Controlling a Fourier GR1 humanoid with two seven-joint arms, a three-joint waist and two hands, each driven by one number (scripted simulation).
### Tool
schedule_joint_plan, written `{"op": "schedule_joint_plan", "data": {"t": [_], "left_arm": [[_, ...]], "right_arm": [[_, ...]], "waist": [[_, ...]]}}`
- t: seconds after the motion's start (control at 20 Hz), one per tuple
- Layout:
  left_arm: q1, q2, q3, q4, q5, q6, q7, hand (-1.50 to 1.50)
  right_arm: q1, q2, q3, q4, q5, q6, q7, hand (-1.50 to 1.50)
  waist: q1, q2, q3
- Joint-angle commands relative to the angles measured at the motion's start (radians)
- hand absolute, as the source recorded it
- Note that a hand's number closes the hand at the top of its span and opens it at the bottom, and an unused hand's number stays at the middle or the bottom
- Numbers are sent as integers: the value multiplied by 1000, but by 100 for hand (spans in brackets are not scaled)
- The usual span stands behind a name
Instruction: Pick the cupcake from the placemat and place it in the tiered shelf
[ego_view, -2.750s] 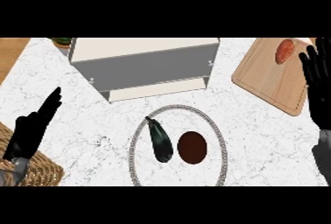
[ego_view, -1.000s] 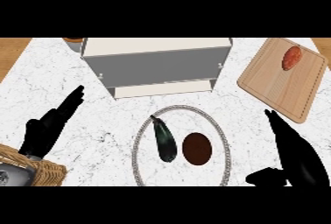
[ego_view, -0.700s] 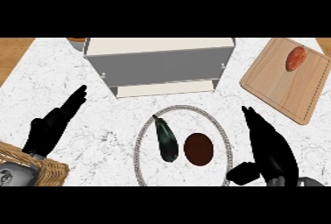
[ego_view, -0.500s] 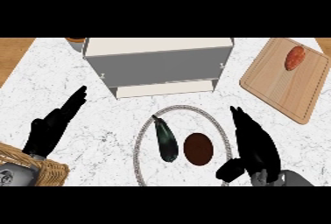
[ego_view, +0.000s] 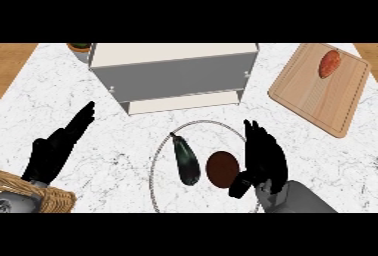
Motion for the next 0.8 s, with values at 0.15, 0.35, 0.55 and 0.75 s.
{"op": "schedule_joint_plan", "data": {"t": [0.15,0.35,0.55,0.75], "left_arm": [[72,-107,-32,59,0,45,-14,0],[74,-98,-17,49,3,38,-7,0],[68,-102,-8,30,14,35,23,0],[109,-120,-12,34,1,35,-22,0]], "right_arm": [[-44,130,-1,105,102,92,243,-150],[-36,187,-13,146,142,117,244,-150],[-38,210,-34,188,173,138,239,-150],[-19,247,-53,199,198,166,242,-150]], "waist": [[-23,13,-30],[-28,12,-29],[-27,14,-27],[-26,14,-29]]}}
